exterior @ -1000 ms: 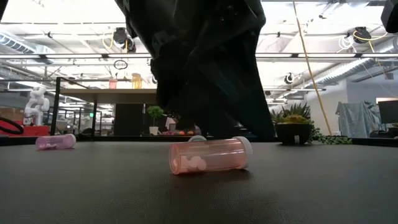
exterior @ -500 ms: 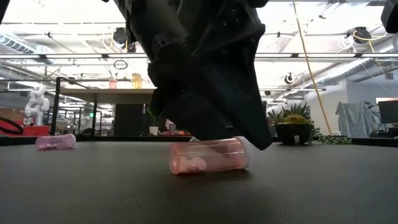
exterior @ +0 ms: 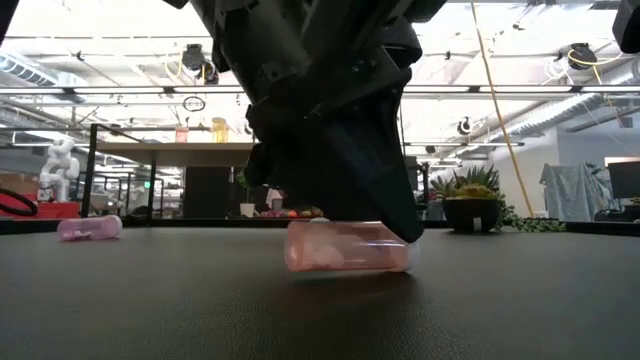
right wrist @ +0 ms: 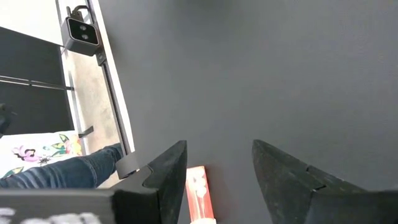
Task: Pick and place medicine bottles onto shelf by color
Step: Put the left orange pill bottle on the shelf aligned with the other orange pill bottle
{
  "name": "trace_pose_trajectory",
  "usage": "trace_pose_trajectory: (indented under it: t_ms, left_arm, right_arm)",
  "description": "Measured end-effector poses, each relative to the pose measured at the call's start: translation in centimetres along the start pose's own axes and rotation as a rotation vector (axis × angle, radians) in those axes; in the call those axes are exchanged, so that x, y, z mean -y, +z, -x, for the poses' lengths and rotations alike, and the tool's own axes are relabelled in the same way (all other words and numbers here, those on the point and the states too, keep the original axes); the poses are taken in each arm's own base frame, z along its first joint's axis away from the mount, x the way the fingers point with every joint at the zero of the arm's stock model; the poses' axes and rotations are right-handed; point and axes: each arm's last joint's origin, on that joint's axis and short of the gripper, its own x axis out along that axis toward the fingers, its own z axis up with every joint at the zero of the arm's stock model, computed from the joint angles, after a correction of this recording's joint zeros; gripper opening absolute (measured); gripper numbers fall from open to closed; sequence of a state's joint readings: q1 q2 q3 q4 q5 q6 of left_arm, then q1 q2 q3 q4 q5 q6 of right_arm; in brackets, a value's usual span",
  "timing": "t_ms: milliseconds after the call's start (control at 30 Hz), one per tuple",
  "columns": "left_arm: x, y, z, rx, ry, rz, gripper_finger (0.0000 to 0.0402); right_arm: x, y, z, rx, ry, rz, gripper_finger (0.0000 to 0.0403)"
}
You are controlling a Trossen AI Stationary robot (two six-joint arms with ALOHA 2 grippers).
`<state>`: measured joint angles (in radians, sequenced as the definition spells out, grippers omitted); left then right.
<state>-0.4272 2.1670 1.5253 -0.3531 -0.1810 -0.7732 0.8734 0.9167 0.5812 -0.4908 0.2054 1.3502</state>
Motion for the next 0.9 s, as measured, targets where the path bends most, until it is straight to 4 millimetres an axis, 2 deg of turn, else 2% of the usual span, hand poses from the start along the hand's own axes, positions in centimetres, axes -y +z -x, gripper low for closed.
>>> trace_pose_trajectory:
  t_ms: [133, 300, 533, 633, 767, 900]
  left_arm:
    - [-0.1, 0.3, 0.0, 0.008, -0.003, 0.029, 0.0098]
    - [-0.4, 0.7, -0.1, 0.020, -0.007, 0.092, 0.0110]
    - [-0.2, 2.7, 0.0, 0.137, -0.113, 0.193, 0.0105]
    - [0.0, 4.0, 1.1, 0.207, -0.177, 0.218, 0.0104]
    - [-0.4, 6.3, 3.6, 0.296, -0.226, 0.246, 0.0109]
    - [-1.0, 8.8, 7.6, 0.432, -0.249, 0.255, 0.0110]
  right_arm:
    - [0.0, 0.0, 0.0, 0.000, 0.000, 0.000, 0.0176]
    - [0.0, 0.0, 0.0, 0.006, 0.004, -0.001, 0.0176]
    - [-0.5, 0.3, 0.0, 0.063, 0.043, 0.007, 0.0176]
    - [-1.0, 0.5, 0.1, 0.123, 0.080, 0.019, 0.0176]
    - [-1.7, 0.8, 0.3, 0.209, 0.132, 0.046, 0.0177]
    - [-2.4, 1.0, 0.8, 0.371, 0.172, 0.078, 0.0188]
